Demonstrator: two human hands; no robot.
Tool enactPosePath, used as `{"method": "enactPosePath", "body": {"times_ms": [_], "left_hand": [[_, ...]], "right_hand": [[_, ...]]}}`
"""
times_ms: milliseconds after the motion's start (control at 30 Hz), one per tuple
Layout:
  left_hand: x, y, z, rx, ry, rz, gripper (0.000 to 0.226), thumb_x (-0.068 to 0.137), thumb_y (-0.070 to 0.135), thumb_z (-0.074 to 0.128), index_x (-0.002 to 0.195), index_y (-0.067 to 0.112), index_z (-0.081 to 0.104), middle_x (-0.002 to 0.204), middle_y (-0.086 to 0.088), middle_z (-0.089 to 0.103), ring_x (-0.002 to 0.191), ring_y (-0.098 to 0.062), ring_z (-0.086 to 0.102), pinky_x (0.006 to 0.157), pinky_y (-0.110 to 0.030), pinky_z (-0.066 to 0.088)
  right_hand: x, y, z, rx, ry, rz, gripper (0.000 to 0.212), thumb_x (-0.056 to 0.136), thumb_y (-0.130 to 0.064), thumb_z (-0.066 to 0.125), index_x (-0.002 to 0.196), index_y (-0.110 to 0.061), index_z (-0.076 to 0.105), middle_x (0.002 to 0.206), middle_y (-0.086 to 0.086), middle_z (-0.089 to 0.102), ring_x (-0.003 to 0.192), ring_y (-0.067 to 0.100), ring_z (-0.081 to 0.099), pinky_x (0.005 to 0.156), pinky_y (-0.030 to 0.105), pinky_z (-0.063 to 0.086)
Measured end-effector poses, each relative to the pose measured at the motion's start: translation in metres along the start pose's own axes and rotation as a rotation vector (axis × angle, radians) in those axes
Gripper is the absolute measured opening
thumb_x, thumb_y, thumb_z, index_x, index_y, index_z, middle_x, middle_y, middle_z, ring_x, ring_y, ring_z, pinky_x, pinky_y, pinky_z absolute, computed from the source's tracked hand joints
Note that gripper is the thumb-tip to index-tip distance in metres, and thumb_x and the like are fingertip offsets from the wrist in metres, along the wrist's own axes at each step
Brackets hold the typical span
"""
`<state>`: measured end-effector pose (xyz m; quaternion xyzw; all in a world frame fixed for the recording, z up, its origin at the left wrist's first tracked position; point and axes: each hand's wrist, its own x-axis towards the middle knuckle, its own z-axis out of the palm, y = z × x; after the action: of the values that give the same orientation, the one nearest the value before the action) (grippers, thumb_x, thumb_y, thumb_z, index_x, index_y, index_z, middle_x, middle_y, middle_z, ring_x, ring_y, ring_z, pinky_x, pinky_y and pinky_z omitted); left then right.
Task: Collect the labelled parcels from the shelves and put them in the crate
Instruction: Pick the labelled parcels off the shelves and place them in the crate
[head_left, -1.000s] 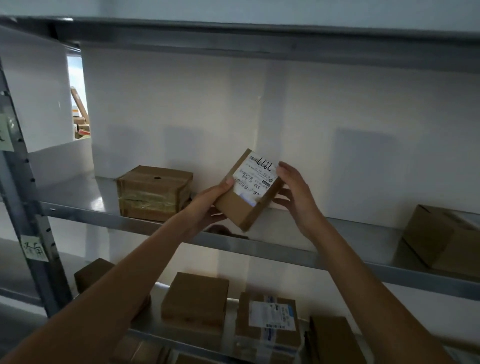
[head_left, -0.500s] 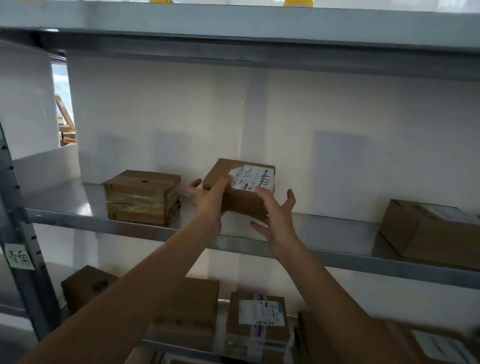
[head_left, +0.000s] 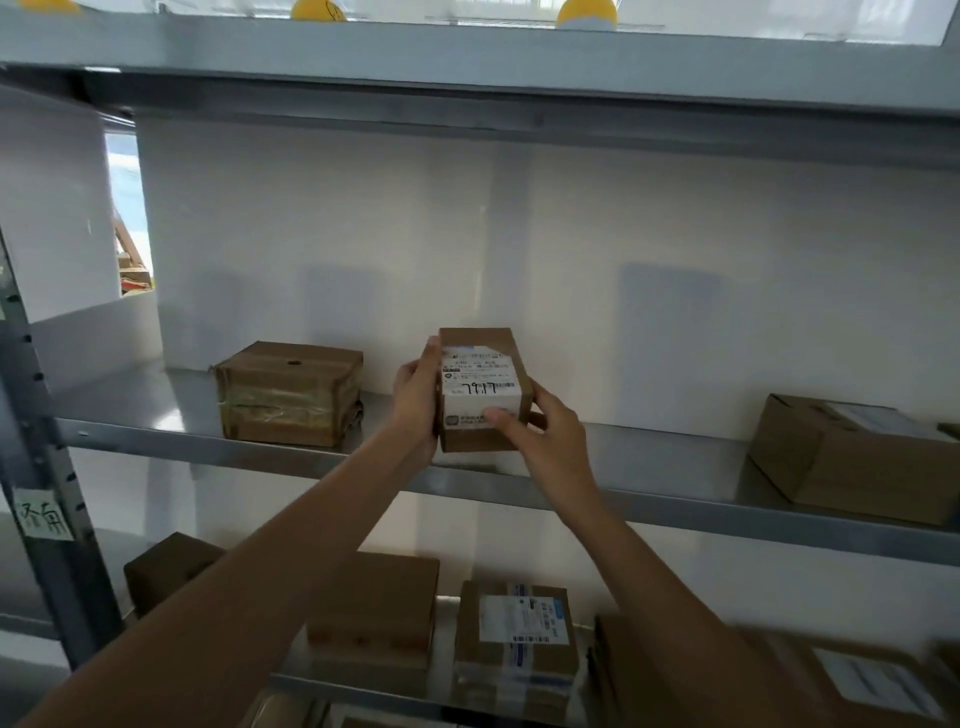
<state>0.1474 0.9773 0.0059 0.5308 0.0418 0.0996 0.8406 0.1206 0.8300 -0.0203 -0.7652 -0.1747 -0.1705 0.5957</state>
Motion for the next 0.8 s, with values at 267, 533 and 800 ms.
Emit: {"method": "enactPosePath", "body": {"times_ms": [267,533,800], "left_hand": [[-0.016,-0.019,-0.008,0.209,-0.068,-0.075,0.042,0.1,0.046,0.035,0.111,0.019,0.065,0.102,-0.006,0.072,0.096,-0.023,0.069,0.085,-0.038,0.055],[-0.041,-0.002,-0.006,0.324,-0.001,0.347,0.049,0.103,0.029,0.038,0.15,0.024,0.025,0.146,0.013,0.032,0.126,-0.001,0.038,0.096,-0.012,0.039],[-0.01,0.072,-0.107,0.761,0.408,0.964,0.05,0.095,0.026,0.04,0.143,0.014,0.033,0.148,-0.005,0.036,0.136,-0.016,0.033,0.116,-0.027,0.024]], "right_hand": [[-0.002,0.02,0.028,-0.13,0.117,0.065,0.042,0.09,-0.032,0.066,0.128,-0.015,0.057,0.117,-0.004,0.061,0.104,0.008,0.057,0.079,0.008,0.045],[0.001,0.027,0.032,-0.498,0.149,-0.048,0.077,0.09,-0.043,0.063,0.149,-0.012,0.025,0.153,0.011,0.032,0.141,0.026,0.033,0.114,0.042,0.035],[0.0,-0.03,0.082,-0.497,0.148,-0.509,0.064,0.095,-0.04,0.053,0.147,-0.013,0.03,0.156,0.008,0.029,0.144,0.024,0.027,0.115,0.041,0.032]]}}
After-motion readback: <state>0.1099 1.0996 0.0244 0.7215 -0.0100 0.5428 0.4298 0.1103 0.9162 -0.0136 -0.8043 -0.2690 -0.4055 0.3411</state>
